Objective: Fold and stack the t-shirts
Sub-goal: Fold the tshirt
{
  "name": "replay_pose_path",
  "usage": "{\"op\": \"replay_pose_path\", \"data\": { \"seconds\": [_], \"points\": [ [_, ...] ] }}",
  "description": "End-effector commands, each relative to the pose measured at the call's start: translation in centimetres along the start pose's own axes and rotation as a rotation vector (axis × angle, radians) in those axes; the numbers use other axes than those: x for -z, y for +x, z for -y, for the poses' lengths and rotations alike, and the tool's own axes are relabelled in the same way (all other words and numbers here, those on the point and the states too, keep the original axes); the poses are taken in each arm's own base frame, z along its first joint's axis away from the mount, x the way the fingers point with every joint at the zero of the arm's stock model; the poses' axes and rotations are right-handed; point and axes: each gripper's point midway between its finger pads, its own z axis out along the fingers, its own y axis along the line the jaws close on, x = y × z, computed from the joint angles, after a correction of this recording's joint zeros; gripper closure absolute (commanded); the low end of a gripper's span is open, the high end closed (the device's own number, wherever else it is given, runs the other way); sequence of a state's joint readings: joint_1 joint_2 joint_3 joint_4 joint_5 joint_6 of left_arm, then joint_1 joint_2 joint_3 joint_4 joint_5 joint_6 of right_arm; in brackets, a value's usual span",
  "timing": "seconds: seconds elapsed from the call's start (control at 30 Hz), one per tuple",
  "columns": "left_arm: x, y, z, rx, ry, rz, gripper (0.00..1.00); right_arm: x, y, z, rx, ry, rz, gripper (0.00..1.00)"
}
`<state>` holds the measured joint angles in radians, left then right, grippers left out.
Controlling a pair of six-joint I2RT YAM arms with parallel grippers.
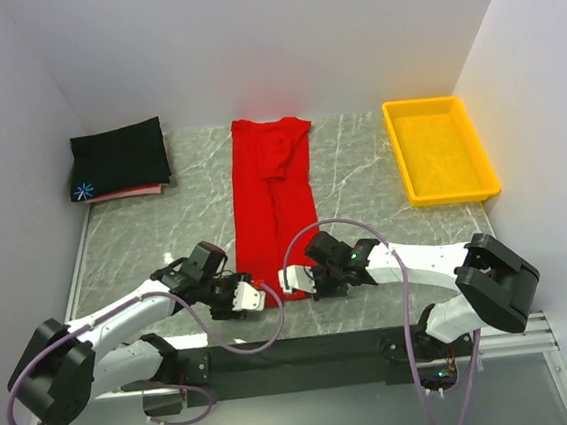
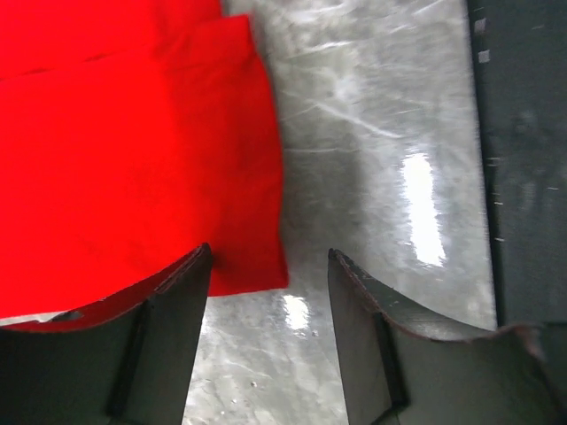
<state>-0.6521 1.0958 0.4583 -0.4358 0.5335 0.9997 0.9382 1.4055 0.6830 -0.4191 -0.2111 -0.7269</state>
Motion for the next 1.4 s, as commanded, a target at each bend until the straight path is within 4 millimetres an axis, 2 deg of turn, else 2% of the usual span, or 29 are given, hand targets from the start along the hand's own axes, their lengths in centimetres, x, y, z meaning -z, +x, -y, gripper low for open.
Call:
{"op": "replay_pose_path", "data": {
  "seconds": [0.0,0.07,0.27,0.4,0.43,0.6,0.73,0.87,0.9,1.03,1.2,1.37],
  "points": [
    [-0.6,0.4,-1.3,-0.006,-0.048,-0.03,0.4,0.6,0.1,-1.6,-0.028,-0.064,-0.009,1.0],
    [-0.9,1.1,-1.0,0.006,-0.028,-0.056,0.44,0.5,0.1,-1.5,-0.028,-0.064,-0.011,1.0],
    [-1.1,2.3,0.1,-0.037,0.036,-0.097,0.7,0.8,-0.6,-1.6,-0.04,-0.085,0.004,1.0],
    [-0.5,1.4,-0.1,-0.047,0.037,-0.079,0.94,1.3,-1.0,-2.0,-0.066,-0.095,0.017,1.0],
    [-0.3,0.9,0.1,-0.05,0.051,-0.066,0.97,1.7,-1.3,-2.2,-0.067,-0.098,0.037,1.0],
    [2.0,-2.2,1.7,-0.043,0.101,0.033,0.99,3.8,-2.2,-2.7,-0.059,-0.098,0.085,1.0],
    [3.3,-3.1,1.1,0.028,0.059,0.052,0.99,5.0,-2.4,-2.5,-0.045,-0.068,0.104,1.0],
    [3.7,-3.3,-1.0,0.064,0.01,0.049,0.99,5.2,-2.3,-1.5,-0.042,-0.028,0.098,1.0],
    [4.0,-3.4,-2.2,0.07,-0.022,0.052,0.99,5.3,-2.5,-1.0,-0.043,-0.019,0.099,1.0],
    [4.9,-3.2,-6.0,0.085,-0.104,0.055,0.99,5.9,-2.9,2.0,-0.046,0.055,0.111,1.0],
    [6.2,-3.6,-11.5,0.047,-0.243,0.068,0.99,6.4,-2.5,6.9,-0.07,0.119,0.095,1.0],
    [6.3,-3.7,-15.1,-0.002,-0.34,0.078,0.99,6.5,-2.6,10.7,-0.029,0.176,0.099,1.0]
  ]
}}
